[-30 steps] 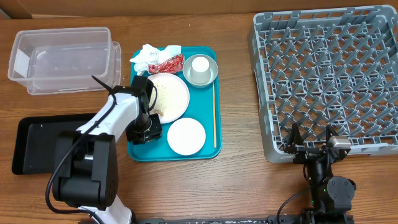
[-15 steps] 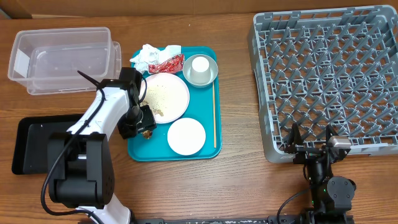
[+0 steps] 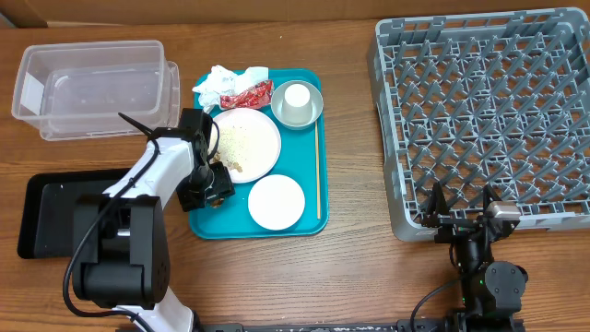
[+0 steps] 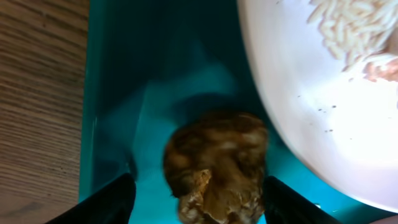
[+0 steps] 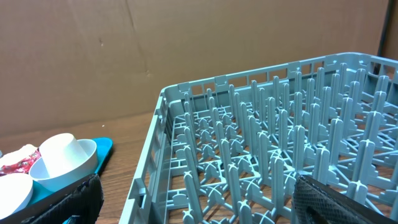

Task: Sort waste into correct bins and load items into the dishwasher
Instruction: 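Carry the scrap left and release it onto the black tray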

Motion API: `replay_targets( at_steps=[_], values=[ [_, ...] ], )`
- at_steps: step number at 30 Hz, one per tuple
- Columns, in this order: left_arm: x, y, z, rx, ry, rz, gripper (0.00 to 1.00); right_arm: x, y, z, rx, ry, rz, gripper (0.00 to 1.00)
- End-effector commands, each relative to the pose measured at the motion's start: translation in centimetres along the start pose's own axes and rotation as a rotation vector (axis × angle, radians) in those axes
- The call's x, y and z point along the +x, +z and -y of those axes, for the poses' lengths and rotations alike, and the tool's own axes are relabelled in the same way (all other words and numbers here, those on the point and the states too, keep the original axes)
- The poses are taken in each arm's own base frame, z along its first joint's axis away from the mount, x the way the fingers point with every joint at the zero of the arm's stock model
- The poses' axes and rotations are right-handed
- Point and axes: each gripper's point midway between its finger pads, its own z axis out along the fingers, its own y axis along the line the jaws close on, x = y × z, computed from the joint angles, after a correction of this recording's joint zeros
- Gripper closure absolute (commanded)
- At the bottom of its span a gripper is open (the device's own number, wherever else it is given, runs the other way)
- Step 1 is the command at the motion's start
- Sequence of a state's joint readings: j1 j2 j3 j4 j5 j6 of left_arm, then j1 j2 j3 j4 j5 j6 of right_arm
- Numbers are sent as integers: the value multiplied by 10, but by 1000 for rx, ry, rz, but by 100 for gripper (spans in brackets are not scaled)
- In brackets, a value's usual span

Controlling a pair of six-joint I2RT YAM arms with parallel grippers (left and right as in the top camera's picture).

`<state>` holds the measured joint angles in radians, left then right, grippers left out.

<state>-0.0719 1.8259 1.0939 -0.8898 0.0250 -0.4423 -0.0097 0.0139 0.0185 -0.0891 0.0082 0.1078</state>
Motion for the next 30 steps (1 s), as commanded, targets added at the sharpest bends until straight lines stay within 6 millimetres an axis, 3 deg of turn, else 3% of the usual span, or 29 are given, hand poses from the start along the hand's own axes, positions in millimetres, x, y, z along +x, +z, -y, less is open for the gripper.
replay_targets(
  at_steps=[1, 12, 25, 30],
  values=[
    [2, 6, -2, -14, -6, -11, 38, 1, 0, 2, 9, -3, 9, 0],
    [-14, 6, -4, -37, -3, 66, 50, 1, 0, 2, 9, -3, 9, 0],
    [-4, 5, -8, -47, -8, 20, 61, 1, 0, 2, 9, -3, 9, 0],
    [-8, -4, -6, -48, -12, 19, 64, 1, 0, 2, 9, -3, 9, 0]
  ],
)
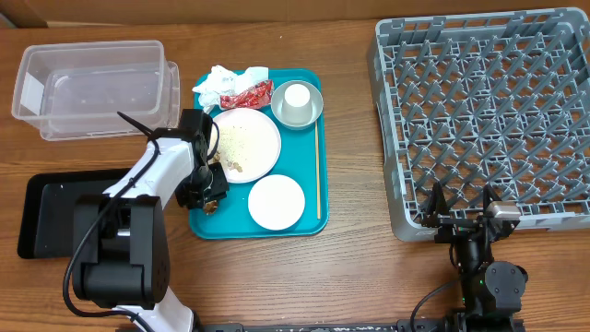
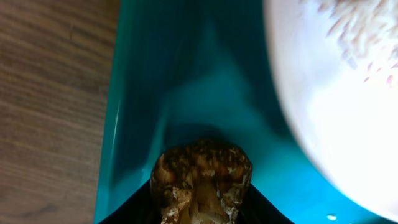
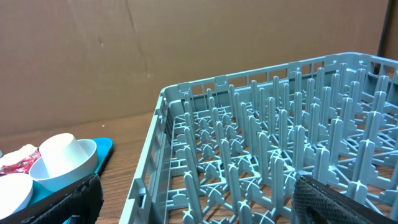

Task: Sort waste into correct bins and load items into the dishwasher
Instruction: 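Carry the scrap left and release it onto the black tray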

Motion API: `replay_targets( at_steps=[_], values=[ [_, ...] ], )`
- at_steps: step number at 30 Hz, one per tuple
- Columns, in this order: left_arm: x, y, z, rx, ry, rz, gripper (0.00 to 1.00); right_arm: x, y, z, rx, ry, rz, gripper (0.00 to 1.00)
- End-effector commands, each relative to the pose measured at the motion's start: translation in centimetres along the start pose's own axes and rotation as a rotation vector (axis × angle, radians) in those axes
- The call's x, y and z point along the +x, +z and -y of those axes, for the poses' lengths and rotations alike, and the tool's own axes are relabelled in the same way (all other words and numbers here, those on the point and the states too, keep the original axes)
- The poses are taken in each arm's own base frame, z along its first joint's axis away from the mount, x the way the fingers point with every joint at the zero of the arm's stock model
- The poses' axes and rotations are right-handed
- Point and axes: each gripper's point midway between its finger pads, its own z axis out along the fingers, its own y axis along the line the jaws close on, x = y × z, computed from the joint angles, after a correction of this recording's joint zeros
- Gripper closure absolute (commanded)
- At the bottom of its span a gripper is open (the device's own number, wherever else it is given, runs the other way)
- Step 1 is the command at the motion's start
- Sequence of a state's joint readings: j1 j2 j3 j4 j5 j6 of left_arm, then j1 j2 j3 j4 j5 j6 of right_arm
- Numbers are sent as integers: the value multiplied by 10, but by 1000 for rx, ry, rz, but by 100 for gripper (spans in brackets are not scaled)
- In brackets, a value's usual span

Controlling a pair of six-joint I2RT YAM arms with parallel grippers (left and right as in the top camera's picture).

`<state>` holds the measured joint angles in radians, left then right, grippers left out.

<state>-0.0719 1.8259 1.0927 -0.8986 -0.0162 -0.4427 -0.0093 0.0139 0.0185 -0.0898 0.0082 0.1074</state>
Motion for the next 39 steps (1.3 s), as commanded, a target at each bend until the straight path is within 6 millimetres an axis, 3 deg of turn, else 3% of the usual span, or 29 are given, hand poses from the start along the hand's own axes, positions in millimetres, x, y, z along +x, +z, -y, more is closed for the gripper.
replay_targets(
  at_steps=[1, 5, 10, 14, 18, 23, 28, 32, 36, 39],
  values=[
    [-9, -7, 2, -5, -12, 12, 65, 0, 0, 2, 9, -3, 10, 0],
    [-18, -29, 6, -1, -14, 21, 65, 0, 0, 2, 9, -3, 10, 0],
    [-40, -70, 1, 15, -57, 51, 65, 0, 0, 2, 9, -3, 10, 0],
    [-64, -104, -25, 32, -149, 92, 65, 0, 0, 2, 9, -3, 10, 0],
    [-81, -128, -66, 46, -295, 118, 64, 0, 0, 2, 9, -3, 10, 0],
    [-84, -123, -128, 43, -524, 102, 64, 0, 0, 2, 9, -3, 10, 0],
    [-69, -110, -186, 27, -756, 56, 60, 0, 0, 2, 9, -3, 10, 0],
    [-54, -98, -221, 26, -925, 22, 58, 0, 0, 2, 9, -3, 10, 0],
    [-44, -90, -236, 26, -975, -1, 51, 0, 0, 2, 9, -3, 10, 0],
    [-47, -90, -225, 108, -942, -18, 45, 0, 0, 2, 9, -3, 10, 0]
  ],
)
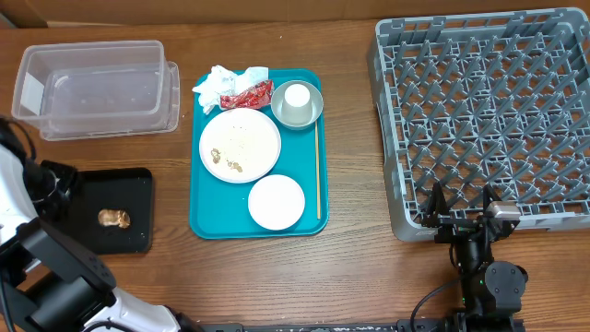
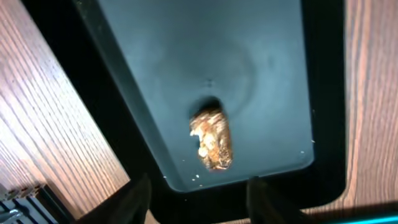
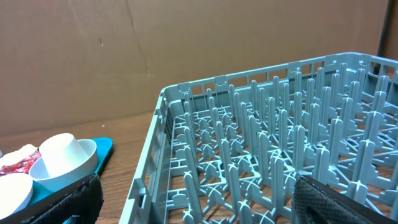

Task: Sort waste into correct bins and load items into the dishwasher
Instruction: 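Carry the scrap left and release it onto the black tray, then grasp the rim of the white rice plate with the left gripper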

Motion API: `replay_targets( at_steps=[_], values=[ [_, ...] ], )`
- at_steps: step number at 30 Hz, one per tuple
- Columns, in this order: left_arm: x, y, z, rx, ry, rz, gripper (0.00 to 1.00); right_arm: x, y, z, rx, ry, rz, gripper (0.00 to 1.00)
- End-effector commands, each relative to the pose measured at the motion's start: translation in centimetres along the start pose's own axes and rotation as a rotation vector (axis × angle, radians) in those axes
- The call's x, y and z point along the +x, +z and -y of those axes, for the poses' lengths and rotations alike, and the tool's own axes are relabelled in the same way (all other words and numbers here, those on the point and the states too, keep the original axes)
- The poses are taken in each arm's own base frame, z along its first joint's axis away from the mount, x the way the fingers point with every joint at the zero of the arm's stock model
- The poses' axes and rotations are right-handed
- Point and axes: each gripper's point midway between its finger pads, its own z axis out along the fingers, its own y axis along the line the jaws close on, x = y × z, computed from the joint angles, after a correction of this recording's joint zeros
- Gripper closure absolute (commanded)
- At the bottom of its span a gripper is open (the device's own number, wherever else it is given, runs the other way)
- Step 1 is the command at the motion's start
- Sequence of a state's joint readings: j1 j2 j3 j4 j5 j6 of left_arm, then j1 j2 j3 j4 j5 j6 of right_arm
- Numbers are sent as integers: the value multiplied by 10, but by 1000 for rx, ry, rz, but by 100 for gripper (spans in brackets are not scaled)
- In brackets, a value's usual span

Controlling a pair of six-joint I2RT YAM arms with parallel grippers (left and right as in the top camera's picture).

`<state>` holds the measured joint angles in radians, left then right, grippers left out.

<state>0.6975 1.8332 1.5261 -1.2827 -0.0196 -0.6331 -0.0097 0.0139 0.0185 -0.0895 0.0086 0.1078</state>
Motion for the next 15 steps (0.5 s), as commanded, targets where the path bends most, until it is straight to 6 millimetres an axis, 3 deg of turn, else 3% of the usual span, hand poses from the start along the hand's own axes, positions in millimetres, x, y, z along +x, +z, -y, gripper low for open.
replay_targets(
  at_steps=[1, 8, 12, 15],
  values=[
    [15, 3, 18, 96, 52, -78, 45, 1, 0, 2, 8, -3, 9, 0],
    [61, -21, 81, 411, 416, -174, 45, 1, 0, 2, 8, -3, 9, 0],
    [93, -46, 104, 458, 609, -108, 46, 1, 0, 2, 8, -3, 9, 0],
    [129, -67, 129, 508, 797, -36, 46, 1, 0, 2, 8, -3, 9, 0]
  ],
)
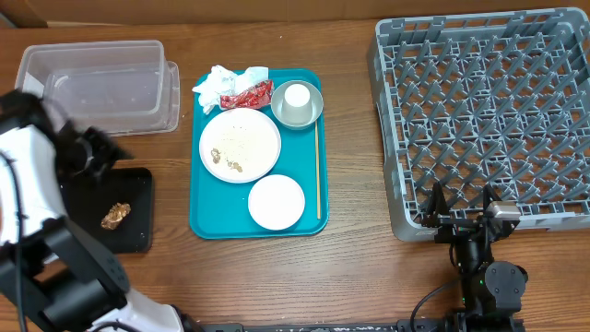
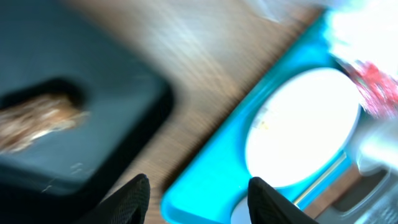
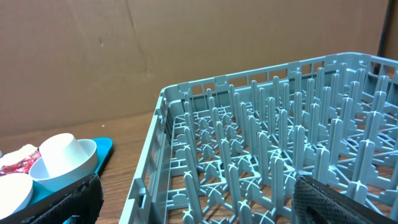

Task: Sort waste into correct bins and load items into the dishwasher
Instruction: 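Grasp the rim of the white rice plate with the left gripper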

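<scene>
A brown food scrap (image 1: 115,215) lies in the black bin (image 1: 138,184) at the left. My left gripper (image 1: 100,152) hovers open and empty over the bin's far right corner, facing the teal tray (image 1: 201,217). The blurred left wrist view shows the scrap (image 2: 38,115), the tray (image 2: 217,180) and the big plate (image 2: 305,124) beyond the left gripper (image 2: 199,202). On the tray are a plate with rice bits (image 1: 241,145), a small white plate (image 1: 277,201), a cup in a metal bowl (image 1: 298,101), a chopstick (image 1: 317,171), a napkin (image 1: 217,83) and a red wrapper (image 1: 247,94). My right gripper (image 3: 205,202) rests open at the near edge of the grey dish rack (image 1: 489,115).
A clear plastic container (image 1: 97,88) stands behind the black bin, close to my left arm. The dish rack's tines (image 3: 267,155) fill the right wrist view, with the cup (image 3: 62,155) far left of them.
My left gripper has moved from above the black bin's left side up and to the right, and now faces the tray. The scrap stays in the bin. The right arm is unmoved.
My left gripper stood open around the brown scrap on the tray's left edge, then was shut on it. Later the scrap lay in the black bin with the gripper open above it. Now the gripper is nearer the tray, empty.
</scene>
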Motion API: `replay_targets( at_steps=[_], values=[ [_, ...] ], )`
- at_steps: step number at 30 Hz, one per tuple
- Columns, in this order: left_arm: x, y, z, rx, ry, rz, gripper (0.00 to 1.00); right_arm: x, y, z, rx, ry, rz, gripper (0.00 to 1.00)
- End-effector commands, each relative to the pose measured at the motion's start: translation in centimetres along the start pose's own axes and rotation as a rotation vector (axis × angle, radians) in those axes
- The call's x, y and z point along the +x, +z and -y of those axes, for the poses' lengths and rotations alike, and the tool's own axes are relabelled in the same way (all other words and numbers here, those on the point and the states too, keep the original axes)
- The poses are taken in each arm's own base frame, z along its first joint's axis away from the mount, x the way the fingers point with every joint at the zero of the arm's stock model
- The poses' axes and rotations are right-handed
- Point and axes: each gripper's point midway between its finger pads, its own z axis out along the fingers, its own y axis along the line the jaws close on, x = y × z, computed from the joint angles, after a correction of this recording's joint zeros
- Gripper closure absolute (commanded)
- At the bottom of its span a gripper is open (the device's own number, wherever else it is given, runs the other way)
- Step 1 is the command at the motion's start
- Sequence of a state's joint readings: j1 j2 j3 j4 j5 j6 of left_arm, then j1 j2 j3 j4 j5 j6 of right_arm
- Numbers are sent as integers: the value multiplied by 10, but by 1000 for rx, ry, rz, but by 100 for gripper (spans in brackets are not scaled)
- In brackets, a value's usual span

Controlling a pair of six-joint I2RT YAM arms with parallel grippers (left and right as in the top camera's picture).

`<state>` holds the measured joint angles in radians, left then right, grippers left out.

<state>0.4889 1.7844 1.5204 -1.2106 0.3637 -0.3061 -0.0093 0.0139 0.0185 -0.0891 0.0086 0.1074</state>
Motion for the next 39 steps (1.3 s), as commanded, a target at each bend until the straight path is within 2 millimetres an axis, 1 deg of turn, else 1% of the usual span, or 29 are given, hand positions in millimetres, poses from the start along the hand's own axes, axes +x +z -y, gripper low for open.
replay_targets(
  at_steps=[1, 3, 4, 8, 9, 12, 14, 15, 20, 22, 26, 31, 35, 39],
  values=[
    [31, -19, 68, 94, 315, 61, 45, 1, 0, 2, 9, -3, 9, 0],
    [42, -13, 95, 93, 404, 81, 43, 1, 0, 2, 9, -3, 9, 0],
    [48, -8, 109, 90, 429, 89, 42, 1, 0, 2, 9, -3, 9, 0],
    [75, 19, 156, 88, 496, 88, 37, 1, 0, 2, 9, -3, 9, 0],
    [83, 26, 165, 87, 519, 84, 34, 1, 0, 2, 9, -3, 9, 0],
    [108, 52, 193, 83, 600, 69, 35, 1, 0, 2, 9, -3, 9, 0],
    [126, 72, 207, 63, 659, 58, 35, 1, 0, 2, 9, -3, 9, 0],
    [133, 82, 210, 43, 678, 58, 35, 1, 0, 2, 9, -3, 9, 0],
    [153, 123, 214, -120, 763, 122, 34, 1, 0, 2, 9, -3, 9, 0],
    [157, 133, 212, -180, 792, 150, 35, 1, 0, 2, 9, -3, 9, 0],
    [153, 150, 202, -287, 793, 202, 36, 1, 0, 2, 9, -3, 9, 0],
    [151, 174, 190, -337, 777, 171, 40, 1, 0, 2, 9, -3, 9, 0],
    [151, 184, 189, -339, 751, 170, 48, 1, 0, 2, 9, -3, 9, 0],
    [150, 189, 190, -334, 752, 175, 48, 1, 0, 2, 9, -3, 9, 0]
  ],
)
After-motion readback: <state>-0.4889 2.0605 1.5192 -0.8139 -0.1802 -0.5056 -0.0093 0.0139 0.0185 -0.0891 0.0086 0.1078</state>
